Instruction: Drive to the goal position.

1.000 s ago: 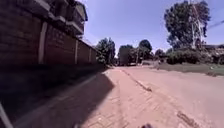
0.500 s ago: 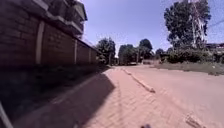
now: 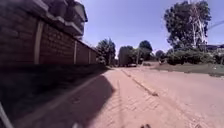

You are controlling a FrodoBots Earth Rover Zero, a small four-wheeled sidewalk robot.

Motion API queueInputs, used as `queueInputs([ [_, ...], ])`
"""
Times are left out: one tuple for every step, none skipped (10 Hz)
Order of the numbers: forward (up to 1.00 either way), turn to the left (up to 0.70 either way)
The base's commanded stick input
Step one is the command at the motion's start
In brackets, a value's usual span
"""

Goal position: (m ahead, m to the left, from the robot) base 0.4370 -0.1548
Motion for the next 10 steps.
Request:
queueInputs([
  [0.3, 0.0],
  [0.3, 0.0],
  [0.3, 0.0],
  [0.3, 0.0],
  [0.3, 0.0],
  [0.3, 0.0],
  [0.3, 0.0],
  [0.3, 0.0],
  [0.3, 0.0],
  [0.3, 0.0],
])
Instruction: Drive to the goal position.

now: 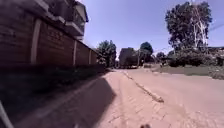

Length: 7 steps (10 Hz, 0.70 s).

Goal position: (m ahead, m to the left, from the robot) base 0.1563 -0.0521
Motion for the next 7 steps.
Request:
queueInputs([
  [0.3, 0.0],
  [0.3, 0.0],
  [0.3, 0.0],
  [0.3, 0.0],
  [0.3, 0.0],
  [0.3, 0.0],
  [0.3, 0.0],
])
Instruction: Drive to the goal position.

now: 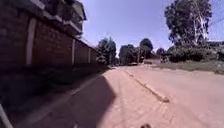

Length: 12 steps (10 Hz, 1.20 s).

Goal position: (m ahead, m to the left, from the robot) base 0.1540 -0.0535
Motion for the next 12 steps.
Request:
queueInputs([
  [0.3, 0.0],
  [0.3, 0.0],
  [0.3, 0.0],
  [0.3, 0.0],
  [0.3, 0.0],
  [0.3, 0.0],
  [0.3, 0.0],
  [0.3, 0.0],
  [0.3, 0.0],
  [0.3, 0.0],
  [0.3, 0.0],
  [0.3, 0.0],
])
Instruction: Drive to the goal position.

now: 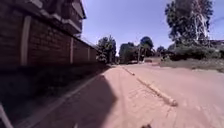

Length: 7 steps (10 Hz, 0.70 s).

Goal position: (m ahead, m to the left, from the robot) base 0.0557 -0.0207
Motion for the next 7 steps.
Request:
queueInputs([
  [0.3, 0.0],
  [0.3, 0.0],
  [0.3, 0.0],
  [0.3, 0.0],
  [0.3, 0.0],
  [0.3, 0.0],
  [0.3, 0.0],
])
